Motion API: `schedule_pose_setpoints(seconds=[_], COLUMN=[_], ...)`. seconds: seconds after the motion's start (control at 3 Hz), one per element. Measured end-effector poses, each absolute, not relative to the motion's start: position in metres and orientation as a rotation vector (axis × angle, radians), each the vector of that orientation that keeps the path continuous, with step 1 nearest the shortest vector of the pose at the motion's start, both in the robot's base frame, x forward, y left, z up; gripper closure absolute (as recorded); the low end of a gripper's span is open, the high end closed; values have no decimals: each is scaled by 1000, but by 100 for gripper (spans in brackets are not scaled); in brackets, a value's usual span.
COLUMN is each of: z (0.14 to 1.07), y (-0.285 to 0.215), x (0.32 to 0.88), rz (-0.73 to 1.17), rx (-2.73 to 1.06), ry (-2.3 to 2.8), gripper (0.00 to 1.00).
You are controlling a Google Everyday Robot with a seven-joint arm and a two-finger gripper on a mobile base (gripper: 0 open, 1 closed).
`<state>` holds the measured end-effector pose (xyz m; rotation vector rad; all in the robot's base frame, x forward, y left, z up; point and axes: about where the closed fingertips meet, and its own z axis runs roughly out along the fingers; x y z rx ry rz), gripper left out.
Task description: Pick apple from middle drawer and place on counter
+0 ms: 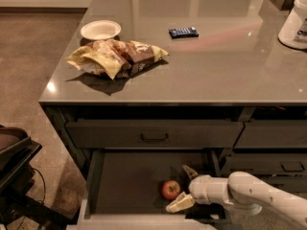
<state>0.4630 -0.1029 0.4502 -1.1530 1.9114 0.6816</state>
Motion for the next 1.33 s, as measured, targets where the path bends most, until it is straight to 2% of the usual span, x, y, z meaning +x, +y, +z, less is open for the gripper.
schedule_pose_setpoints(seconds=[0.67,1.0,1.33], z=[440,413,413], y=[-96,-84,-84], x=[469,502,502], rz=[689,653,654], rx=[-1123,-1122,-1122], ry=[1903,1886,1886], gripper=[0,0,0])
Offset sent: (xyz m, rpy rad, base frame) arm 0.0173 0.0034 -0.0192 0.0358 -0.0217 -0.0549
